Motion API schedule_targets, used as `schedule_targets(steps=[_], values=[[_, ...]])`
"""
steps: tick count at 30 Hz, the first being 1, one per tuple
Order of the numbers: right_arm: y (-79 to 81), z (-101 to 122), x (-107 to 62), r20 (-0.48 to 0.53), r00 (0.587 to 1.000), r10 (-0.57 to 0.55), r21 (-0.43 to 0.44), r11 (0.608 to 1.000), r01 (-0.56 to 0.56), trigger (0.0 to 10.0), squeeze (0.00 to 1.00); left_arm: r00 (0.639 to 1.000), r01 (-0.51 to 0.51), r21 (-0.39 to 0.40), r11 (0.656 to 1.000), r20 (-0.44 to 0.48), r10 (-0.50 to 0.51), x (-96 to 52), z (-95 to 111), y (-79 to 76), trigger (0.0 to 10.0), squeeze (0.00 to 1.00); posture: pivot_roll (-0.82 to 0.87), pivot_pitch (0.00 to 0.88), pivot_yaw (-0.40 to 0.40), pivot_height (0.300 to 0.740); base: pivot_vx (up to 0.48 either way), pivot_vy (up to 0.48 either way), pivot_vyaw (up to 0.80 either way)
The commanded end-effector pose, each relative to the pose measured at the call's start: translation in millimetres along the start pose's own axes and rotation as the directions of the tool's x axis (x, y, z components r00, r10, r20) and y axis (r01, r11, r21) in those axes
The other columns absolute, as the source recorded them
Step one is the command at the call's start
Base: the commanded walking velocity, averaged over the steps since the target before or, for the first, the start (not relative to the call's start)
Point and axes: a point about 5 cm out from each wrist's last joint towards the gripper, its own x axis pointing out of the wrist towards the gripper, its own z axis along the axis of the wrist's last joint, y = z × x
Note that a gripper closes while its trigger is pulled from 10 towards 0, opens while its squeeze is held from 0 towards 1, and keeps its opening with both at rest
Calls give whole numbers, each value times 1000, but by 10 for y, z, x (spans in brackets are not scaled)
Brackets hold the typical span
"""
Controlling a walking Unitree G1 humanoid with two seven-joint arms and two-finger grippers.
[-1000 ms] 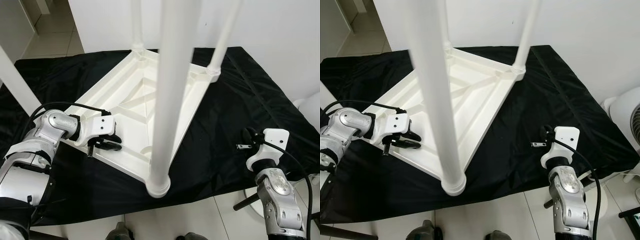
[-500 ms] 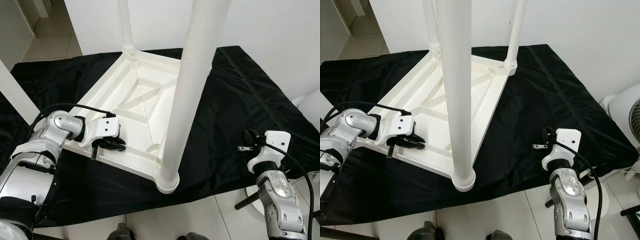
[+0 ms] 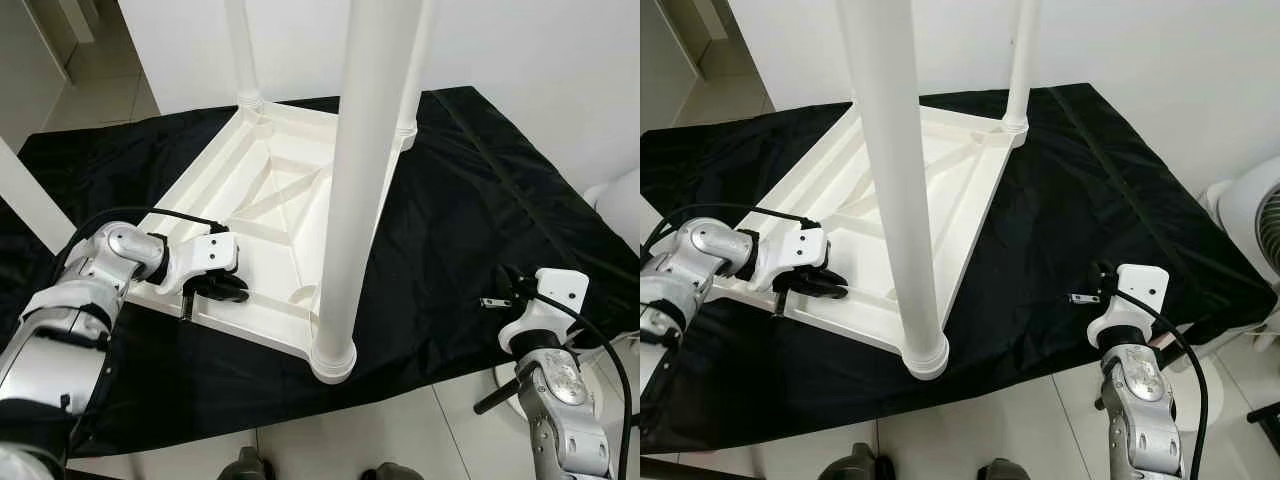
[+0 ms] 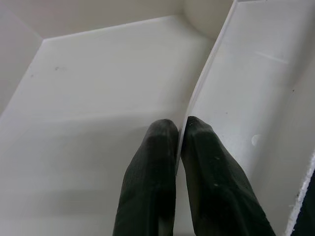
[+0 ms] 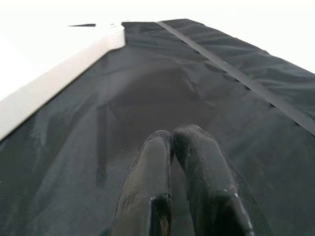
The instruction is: Building children table
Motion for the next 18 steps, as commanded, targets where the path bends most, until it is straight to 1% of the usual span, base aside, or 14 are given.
schedule_targets(steps=[1,2,3,4,5,8,11,15,16,17,18], values=[[10,9,-15,-1,1000,-2,4,1000,2,10000,0,940,-340,-161,927,-27,340,-140,-221,92,0,0,4,69,67,740,0,0,0],[16,9,-11,-2,1000,0,5,1000,0,10000,0,947,-318,-154,935,2,323,-125,-196,76,0,0,9,69,63,740,0,0,0],[22,9,-3,-3,1000,4,4,1000,-4,10000,0,952,-299,-146,943,27,306,-112,-175,62,3961,0,10,70,61,740,0,0,0],[29,11,5,-3,1000,8,4,1000,-8,10000,0,959,-271,-142,952,49,280,-101,-160,44,10000,0,11,71,61,740,0,0,0],[33,13,12,-2,1000,11,3,1000,-11,10000,0,963,-254,-135,958,57,264,-100,-155,33,10000,1000,11,71,61,740,0,0,0],[36,21,25,-1,1000,17,0,1000,-17,10000,0,964,-246,-142,959,71,257,-116,-135,46,10000,1000,18,69,55,740,0,0,0],[35,25,34,0,1000,22,0,1000,-22,10000,0,960,-263,-109,959,69,271,-162,-70,106,10000,1000,19,69,53,740,0,0,0],[31,27,35,0,1000,21,-2,1000,-21,10000,0,958,-276,-93,957,55,282,-184,-51,138,10000,1000,15,67,57,740,0,0,0],[29,27,35,0,1000,20,-3,1000,-20,10000,0,957,-280,-90,956,50,285,-181,-45,145,10000,816,15,67,57,740,0,0,0],[29,27,33,0,1000,18,-3,1000,-18,10000,0,954,-293,-88,952,40,297,-171,-41,157,10000,0,9,66,63,740,0,0,0],[29,27,33,0,1000,18,-3,1000,-18,10000,0,954,-293,-88,952,40,297,-171,-41,157,10000,0,9,66,63,740,0,0,0]])
